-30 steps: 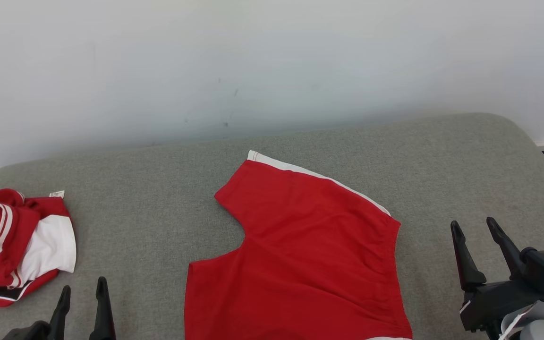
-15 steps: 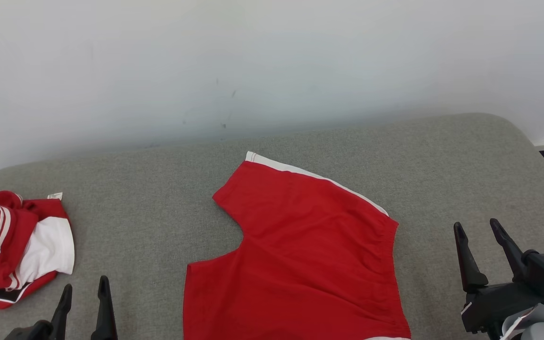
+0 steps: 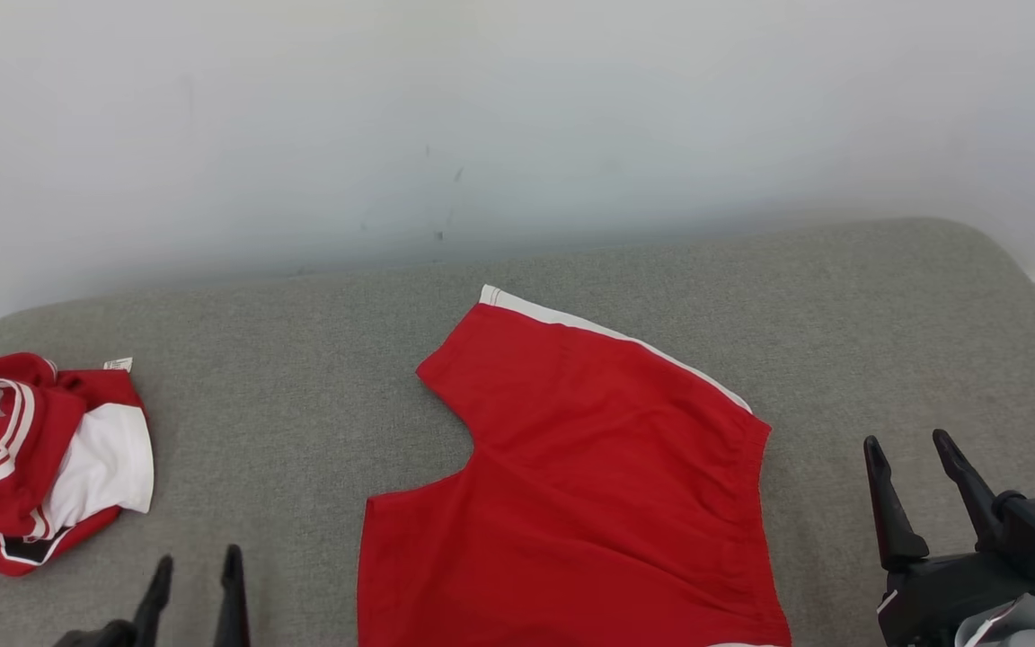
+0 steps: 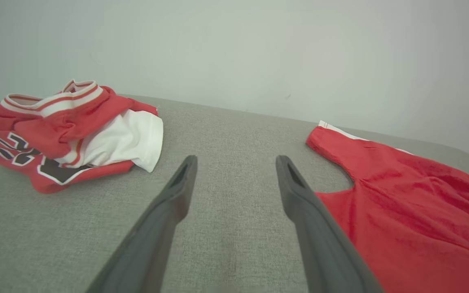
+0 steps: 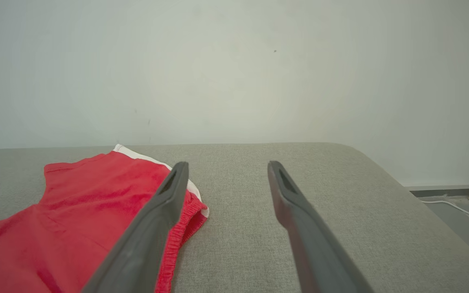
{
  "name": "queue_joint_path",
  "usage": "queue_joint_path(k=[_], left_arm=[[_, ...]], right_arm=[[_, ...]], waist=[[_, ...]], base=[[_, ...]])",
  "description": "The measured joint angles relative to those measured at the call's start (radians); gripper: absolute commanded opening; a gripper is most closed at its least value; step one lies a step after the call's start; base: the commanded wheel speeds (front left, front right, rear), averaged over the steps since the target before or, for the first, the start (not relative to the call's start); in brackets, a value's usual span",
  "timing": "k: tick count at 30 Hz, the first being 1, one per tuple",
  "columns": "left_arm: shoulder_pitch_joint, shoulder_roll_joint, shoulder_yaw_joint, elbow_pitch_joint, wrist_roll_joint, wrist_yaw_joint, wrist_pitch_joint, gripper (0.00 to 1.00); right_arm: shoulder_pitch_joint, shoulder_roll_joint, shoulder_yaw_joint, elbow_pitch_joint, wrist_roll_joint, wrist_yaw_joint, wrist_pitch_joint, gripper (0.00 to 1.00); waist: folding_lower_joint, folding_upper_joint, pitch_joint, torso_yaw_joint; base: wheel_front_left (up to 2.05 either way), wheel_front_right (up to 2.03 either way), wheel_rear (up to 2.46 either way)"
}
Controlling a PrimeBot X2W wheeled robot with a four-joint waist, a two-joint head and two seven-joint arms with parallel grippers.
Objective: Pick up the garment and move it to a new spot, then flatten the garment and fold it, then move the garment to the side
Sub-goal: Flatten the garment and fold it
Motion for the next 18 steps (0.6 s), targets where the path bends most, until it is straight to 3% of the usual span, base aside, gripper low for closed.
queue_joint_path(k=[6,14,18], left_arm=[[0.028,0.0,-0.067,0.012,0.004,-0.034,0.054,1.0],[0.034,0.022,-0.157,0.031,0.01,-0.114,0.169,1.0],[0.035,0.02,-0.18,0.033,0.0,-0.144,0.213,1.0]], right_arm=[[0.004,0.004,0.007,0.003,-0.004,0.02,0.0,1.0],[0.057,0.004,0.076,0.041,0.037,0.098,0.059,1.0],[0.077,0.002,0.099,0.053,0.053,0.12,0.113,1.0]], waist=[[0.0,0.0,0.006,0.005],[0.0,0.0,0.018,0.021],[0.0,0.0,0.02,0.025]], base=[[0.0,0.0,0.0],[0.0,0.0,0.0],[0.0,0.0,0.0]])
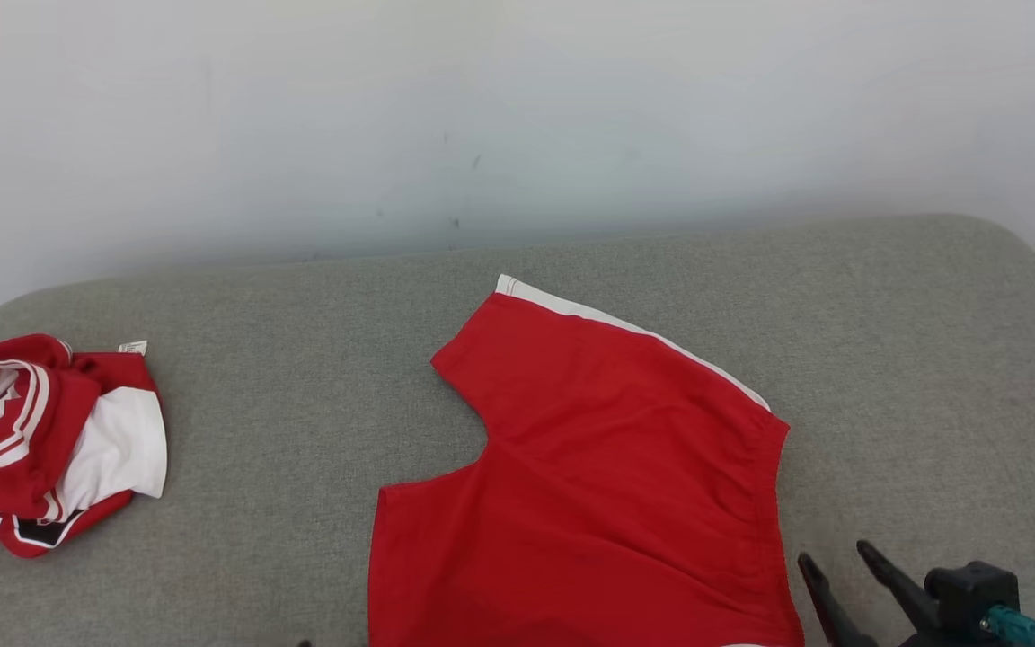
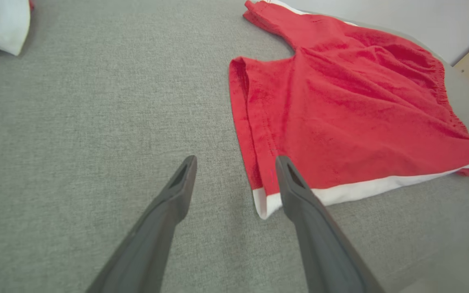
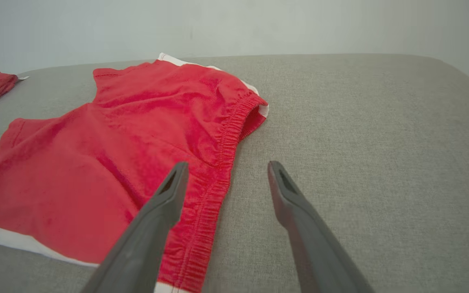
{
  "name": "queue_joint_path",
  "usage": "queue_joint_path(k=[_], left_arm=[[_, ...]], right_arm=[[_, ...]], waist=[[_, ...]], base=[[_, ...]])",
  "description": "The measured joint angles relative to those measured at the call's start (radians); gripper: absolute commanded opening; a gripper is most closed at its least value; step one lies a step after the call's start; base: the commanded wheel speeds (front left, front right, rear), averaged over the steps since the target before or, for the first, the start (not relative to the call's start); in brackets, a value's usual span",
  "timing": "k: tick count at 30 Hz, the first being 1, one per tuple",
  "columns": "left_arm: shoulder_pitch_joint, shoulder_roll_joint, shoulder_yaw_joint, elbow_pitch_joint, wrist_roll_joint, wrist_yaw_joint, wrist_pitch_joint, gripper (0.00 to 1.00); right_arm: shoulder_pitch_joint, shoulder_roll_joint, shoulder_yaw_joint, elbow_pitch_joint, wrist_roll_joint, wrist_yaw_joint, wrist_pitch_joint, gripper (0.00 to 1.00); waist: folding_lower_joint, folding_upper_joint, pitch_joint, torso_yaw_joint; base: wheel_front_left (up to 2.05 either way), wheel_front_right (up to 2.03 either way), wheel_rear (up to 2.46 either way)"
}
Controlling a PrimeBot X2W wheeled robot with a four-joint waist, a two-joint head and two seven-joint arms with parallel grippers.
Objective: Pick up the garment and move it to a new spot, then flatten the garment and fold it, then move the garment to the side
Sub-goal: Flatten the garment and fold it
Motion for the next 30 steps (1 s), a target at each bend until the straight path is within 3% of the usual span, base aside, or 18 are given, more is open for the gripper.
queue_joint_path(k=[7,26,27,28,29,30], left_arm=[[0.002,-0.02,-0.038,0.016,-0.021,-0.04,0.065,1.0],[-0.068,-0.032,-0.063,0.097,-0.053,-0.065,0.146,1.0],[-0.071,-0.034,-0.061,0.103,-0.058,-0.065,0.146,0.91],[-0.076,-0.036,-0.06,0.108,-0.063,-0.066,0.146,0.66],[-0.079,-0.037,-0.06,0.113,-0.063,-0.066,0.146,0.38],[-0.083,-0.038,-0.06,0.119,-0.065,-0.067,0.146,0.27]], right_arm=[[0.031,0.0,0.021,0.001,0.03,0.016,0.079,1.0],[0.064,0.003,0.064,-0.036,0.077,0.025,0.247,1.0],[0.063,0.003,0.069,-0.035,0.078,0.025,0.256,1.0],[0.062,0.003,0.073,-0.035,0.078,0.025,0.262,0.84],[0.062,0.003,0.074,-0.035,0.078,0.025,0.268,0.48],[0.061,0.003,0.075,-0.035,0.078,0.025,0.276,0.28]], waist=[[0.0,0.0,0.009,0.002],[0.0,0.0,0.051,0.018],[0.0,0.0,0.052,0.02],[0.0,0.0,0.053,0.022],[0.0,0.0,0.053,0.023],[0.0,0.0,0.054,0.024]], base=[[0.0,0.0,0.0],[0.0,0.0,0.0],[0.0,0.0,0.0],[0.0,0.0,0.0],[0.0,0.0,0.0],[0.0,0.0,0.0]])
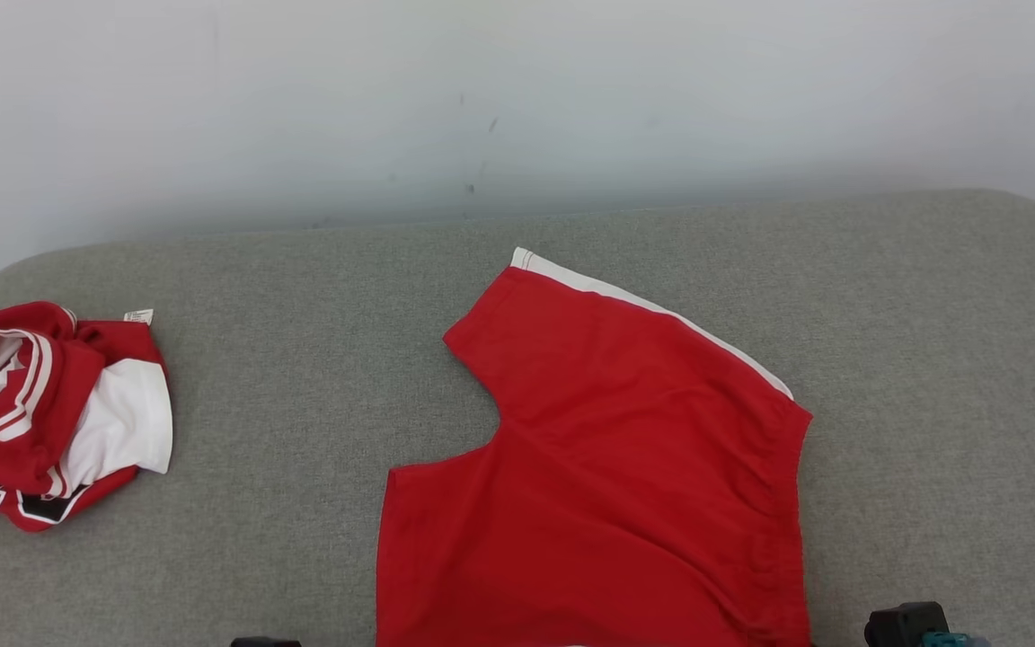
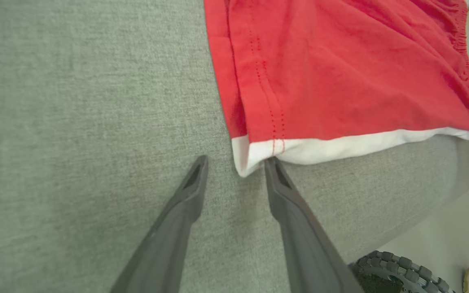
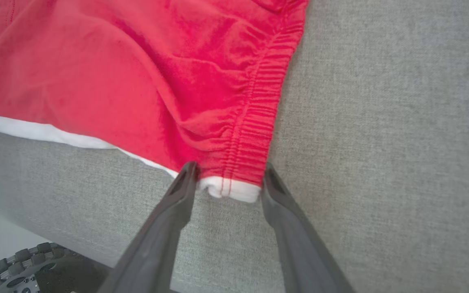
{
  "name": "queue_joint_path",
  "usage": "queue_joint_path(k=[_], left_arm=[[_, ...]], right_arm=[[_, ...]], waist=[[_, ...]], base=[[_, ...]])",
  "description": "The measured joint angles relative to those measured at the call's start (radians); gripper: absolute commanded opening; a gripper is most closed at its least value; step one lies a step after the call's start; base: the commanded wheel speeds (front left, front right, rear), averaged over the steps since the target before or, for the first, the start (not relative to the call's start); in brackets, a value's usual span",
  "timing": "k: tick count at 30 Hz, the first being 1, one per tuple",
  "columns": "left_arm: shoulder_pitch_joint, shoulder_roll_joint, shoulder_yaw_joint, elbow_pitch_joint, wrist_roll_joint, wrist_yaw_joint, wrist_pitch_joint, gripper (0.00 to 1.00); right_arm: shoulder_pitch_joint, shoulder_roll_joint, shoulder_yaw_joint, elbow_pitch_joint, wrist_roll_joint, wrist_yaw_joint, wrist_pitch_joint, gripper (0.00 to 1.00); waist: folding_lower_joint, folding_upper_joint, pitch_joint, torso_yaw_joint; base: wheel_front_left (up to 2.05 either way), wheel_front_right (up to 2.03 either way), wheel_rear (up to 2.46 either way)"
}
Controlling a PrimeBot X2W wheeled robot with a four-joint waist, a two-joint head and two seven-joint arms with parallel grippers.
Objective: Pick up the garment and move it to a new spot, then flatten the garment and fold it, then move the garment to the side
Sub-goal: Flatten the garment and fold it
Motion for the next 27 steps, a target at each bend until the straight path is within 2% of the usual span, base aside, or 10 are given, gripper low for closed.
queue_joint_path(k=[1,2,10,17,27], left_arm=[[-0.003,0.0,-0.002,0.006,0.0,-0.001,0.0,0.16],[-0.004,-0.001,-0.002,0.01,-0.001,-0.007,0.0,0.0],[-0.015,0.0,-0.006,0.037,-0.006,-0.008,-0.008,0.0],[-0.015,0.036,0.009,0.03,0.005,-0.008,-0.028,0.0],[-0.013,0.074,0.035,-0.082,0.022,0.006,-0.092,0.0]], right_arm=[[0.0,0.0,0.001,-0.001,0.0,0.0,0.0,0.0],[-0.001,0.0,0.001,-0.002,0.0,0.0,0.003,0.0],[-0.015,-0.011,0.0,-0.007,0.0,0.0,0.021,0.0],[-0.015,-0.012,-0.004,-0.028,0.001,0.0,0.021,0.0],[-0.011,-0.003,-0.02,-0.075,0.051,0.018,0.012,0.0]], waist=[[0.0,0.0,0.0,0.001],[0.0,0.0,0.0,0.002],[0.0,0.0,-0.007,0.005],[0.0,0.0,-0.017,0.007],[0.0,0.0,-0.033,0.008]], base=[[0.0,0.0,0.0],[0.0,0.0,0.0],[0.0,0.0,0.0],[0.0,0.0,0.0],[0.0,0.0,0.0]])
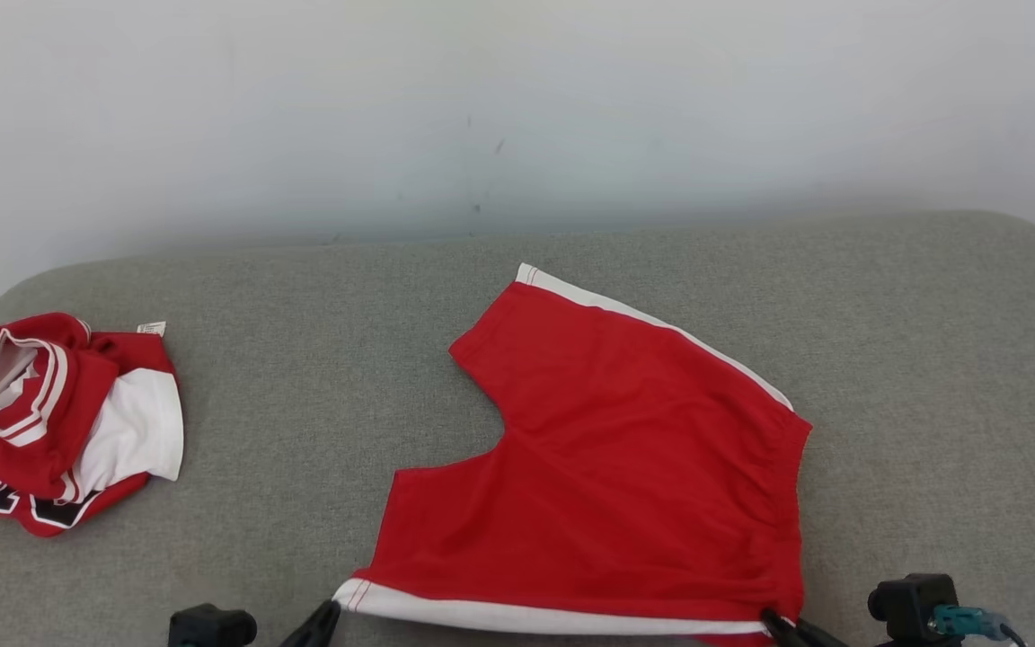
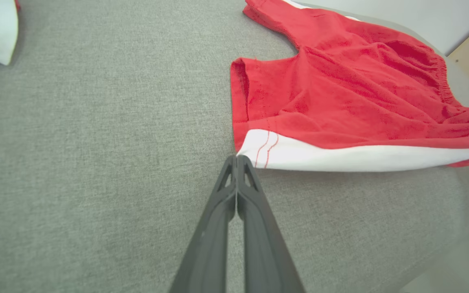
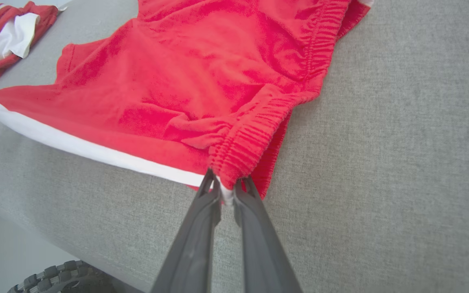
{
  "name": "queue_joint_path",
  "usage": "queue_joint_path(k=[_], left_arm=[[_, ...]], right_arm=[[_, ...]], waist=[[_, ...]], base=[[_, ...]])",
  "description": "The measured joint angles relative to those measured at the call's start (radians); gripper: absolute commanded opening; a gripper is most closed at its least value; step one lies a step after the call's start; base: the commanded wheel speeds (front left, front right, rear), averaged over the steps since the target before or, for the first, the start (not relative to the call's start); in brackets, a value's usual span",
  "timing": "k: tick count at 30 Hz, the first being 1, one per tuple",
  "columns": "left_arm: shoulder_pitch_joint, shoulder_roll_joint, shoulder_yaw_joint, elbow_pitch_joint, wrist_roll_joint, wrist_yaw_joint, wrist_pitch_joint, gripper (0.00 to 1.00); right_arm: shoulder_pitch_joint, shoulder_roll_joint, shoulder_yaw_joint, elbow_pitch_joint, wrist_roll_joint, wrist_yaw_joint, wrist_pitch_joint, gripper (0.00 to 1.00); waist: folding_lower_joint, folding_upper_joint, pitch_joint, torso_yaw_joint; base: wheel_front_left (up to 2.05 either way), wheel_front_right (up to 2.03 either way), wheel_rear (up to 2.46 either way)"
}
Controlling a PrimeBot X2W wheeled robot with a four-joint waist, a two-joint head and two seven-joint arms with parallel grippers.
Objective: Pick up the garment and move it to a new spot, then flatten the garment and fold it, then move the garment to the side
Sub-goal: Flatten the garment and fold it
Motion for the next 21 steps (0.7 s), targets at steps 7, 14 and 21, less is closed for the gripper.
queue_joint_path(k=[7,14,21], left_arm=[[-0.033,0.052,0.042,-0.077,0.009,0.003,-0.028,0.0],[-0.184,0.09,0.056,-0.113,0.015,-0.015,-0.016,0.0],[-0.343,0.139,0.054,-0.088,-0.002,-0.031,0.029,0.0]], right_arm=[[-0.031,0.004,-0.015,-0.054,0.04,0.022,-0.003,0.0],[-0.127,0.013,-0.034,-0.073,0.058,0.026,0.023,0.0],[-0.289,0.055,-0.028,-0.032,0.058,0.025,0.059,0.0]], waist=[[0.0,0.0,-0.001,-0.02],[0.0,0.0,0.024,-0.054],[0.0001,0.0,0.074,-0.093]], base=[[0.0,0.0,0.0],[0.0,0.0,0.0],[0.0,0.0,0.0]])
